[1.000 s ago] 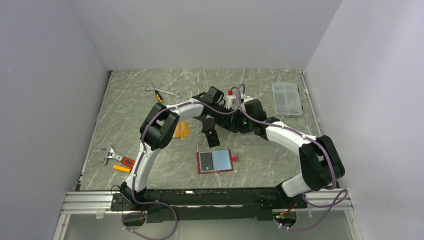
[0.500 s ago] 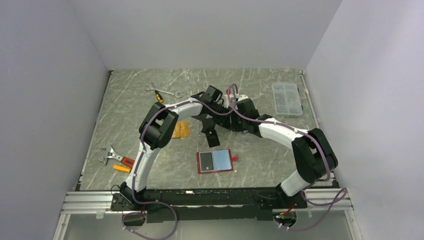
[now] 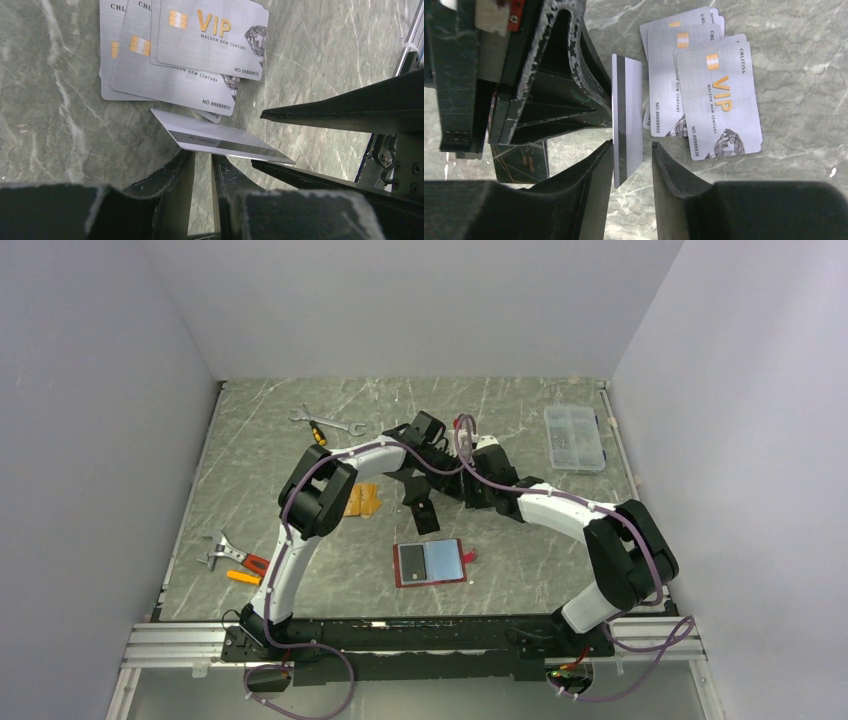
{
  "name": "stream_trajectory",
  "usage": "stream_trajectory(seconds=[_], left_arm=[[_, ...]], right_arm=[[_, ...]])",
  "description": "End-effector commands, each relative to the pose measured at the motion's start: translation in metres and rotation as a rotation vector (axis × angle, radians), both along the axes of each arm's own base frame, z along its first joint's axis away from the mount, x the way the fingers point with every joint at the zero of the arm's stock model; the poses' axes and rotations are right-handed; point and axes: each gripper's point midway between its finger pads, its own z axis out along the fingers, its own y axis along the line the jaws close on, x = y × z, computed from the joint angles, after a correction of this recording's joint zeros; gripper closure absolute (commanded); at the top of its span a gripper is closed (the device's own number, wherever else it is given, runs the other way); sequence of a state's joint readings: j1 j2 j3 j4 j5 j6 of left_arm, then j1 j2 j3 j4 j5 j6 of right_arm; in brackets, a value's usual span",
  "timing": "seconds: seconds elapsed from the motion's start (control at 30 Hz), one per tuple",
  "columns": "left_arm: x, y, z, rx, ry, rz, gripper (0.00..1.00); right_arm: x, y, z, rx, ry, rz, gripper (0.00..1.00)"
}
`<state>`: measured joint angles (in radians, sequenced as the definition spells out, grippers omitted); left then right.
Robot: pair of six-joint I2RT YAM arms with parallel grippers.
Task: Put the credit cards into the card holder
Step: Pick up the credit card from the center of the board.
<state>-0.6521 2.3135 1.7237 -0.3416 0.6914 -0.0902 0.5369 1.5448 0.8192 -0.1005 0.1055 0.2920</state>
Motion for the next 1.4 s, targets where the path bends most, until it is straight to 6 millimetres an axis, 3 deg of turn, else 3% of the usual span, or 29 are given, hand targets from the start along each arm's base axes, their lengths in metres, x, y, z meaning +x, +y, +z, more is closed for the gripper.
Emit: stream_trajectory(seconds=[0.0,0.1,0.33,0.5,0.73,0.87,0.93,0.97,1.0,1.2,1.27,1.37], left_arm=[[-0.002,-0.014,0.033,-0.046,-0.062,-0.033,0.76],[-0.003,-0.013,0.034,-0.048,-0.056,-0.034,0.76],[0.007,-0.003,0.043,-0.061,-0.054,-0.001,0.75],[0.031,0.019,0.066,-0.089,-0.059,0.073,0.61],[0.051,0.054,0.111,-0.204,-0.005,0.161,0.36],[0.038,0.059,0.139,-0.304,0.042,0.144,0.27],[0.028,0.058,0.149,-0.353,0.072,0.138,0.15],[0.023,0.056,0.154,-0.383,0.094,0.135,0.04],[0.016,0.054,0.159,-0.416,0.127,0.117,0.01],[-0.015,0.033,0.162,-0.484,0.17,0.029,0.01],[-0.026,0.027,0.162,-0.505,0.161,0.024,0.01],[-0.028,0.02,0.179,-0.579,0.15,0.047,0.01]], right_arm=[[0.011,0.019,0.014,0.036,-0.086,0.042,0.66],[0.015,0.021,0.011,0.052,-0.094,0.033,0.71],[0.008,0.022,-0.002,0.07,-0.065,0.025,0.96],[0.0,0.015,0.007,0.099,-0.092,0.01,1.0],[0.003,0.004,0.042,0.217,-0.145,-0.023,1.0],[0.008,-0.006,0.076,0.391,-0.173,-0.039,1.0],[0.008,-0.009,0.098,0.517,-0.195,-0.031,1.0],[0.008,-0.011,0.109,0.575,-0.204,-0.027,1.0],[0.007,-0.011,0.121,0.639,-0.214,-0.018,1.0],[-0.005,-0.007,0.165,0.872,-0.228,0.064,1.0],[-0.011,-0.003,0.17,0.912,-0.218,0.088,1.0],[-0.018,0.0,0.172,0.953,-0.203,0.106,1.0]])
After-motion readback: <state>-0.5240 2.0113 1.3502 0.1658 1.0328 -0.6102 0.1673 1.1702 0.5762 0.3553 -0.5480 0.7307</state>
